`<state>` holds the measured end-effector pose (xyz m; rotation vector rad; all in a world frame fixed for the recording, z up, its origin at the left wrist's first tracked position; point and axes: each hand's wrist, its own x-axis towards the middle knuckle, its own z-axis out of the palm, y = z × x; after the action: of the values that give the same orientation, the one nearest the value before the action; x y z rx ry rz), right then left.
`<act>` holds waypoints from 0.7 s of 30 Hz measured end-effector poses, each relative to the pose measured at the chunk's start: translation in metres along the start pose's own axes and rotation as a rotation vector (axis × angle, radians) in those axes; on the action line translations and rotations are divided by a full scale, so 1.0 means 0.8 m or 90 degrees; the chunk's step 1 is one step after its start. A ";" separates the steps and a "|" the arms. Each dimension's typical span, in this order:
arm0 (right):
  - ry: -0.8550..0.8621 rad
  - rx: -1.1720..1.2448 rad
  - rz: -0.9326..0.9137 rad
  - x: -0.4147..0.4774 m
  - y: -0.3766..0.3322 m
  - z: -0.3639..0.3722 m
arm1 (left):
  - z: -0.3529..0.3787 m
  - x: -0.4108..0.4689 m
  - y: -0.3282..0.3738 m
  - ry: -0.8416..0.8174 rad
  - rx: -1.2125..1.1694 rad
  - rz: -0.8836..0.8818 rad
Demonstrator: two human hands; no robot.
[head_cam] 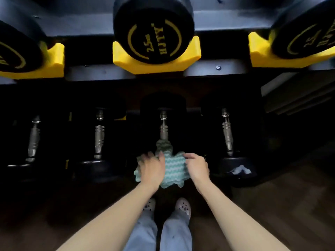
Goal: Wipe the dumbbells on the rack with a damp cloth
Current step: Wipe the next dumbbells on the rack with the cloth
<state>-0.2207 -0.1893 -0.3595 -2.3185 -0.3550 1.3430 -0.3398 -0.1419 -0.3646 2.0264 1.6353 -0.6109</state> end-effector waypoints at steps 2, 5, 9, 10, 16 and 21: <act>0.041 0.199 0.074 0.013 0.007 -0.006 | 0.013 -0.002 0.004 0.089 -0.020 0.015; 0.037 0.403 0.157 0.025 0.008 -0.018 | 0.032 -0.004 0.010 0.168 0.050 0.106; 0.016 0.431 0.178 0.031 0.006 -0.020 | 0.040 -0.005 0.024 0.263 0.174 0.286; 0.008 0.453 0.182 0.031 0.008 -0.020 | 0.044 -0.004 0.025 0.273 0.196 0.324; -0.049 0.616 0.176 0.022 0.021 -0.024 | 0.034 0.007 0.055 0.214 0.352 0.438; -0.146 0.689 0.170 0.022 0.043 -0.027 | 0.052 0.021 0.104 0.085 0.620 0.531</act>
<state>-0.1933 -0.2172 -0.3801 -1.3270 0.5303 1.4099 -0.2572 -0.1694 -0.4012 3.1553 0.3455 -1.0471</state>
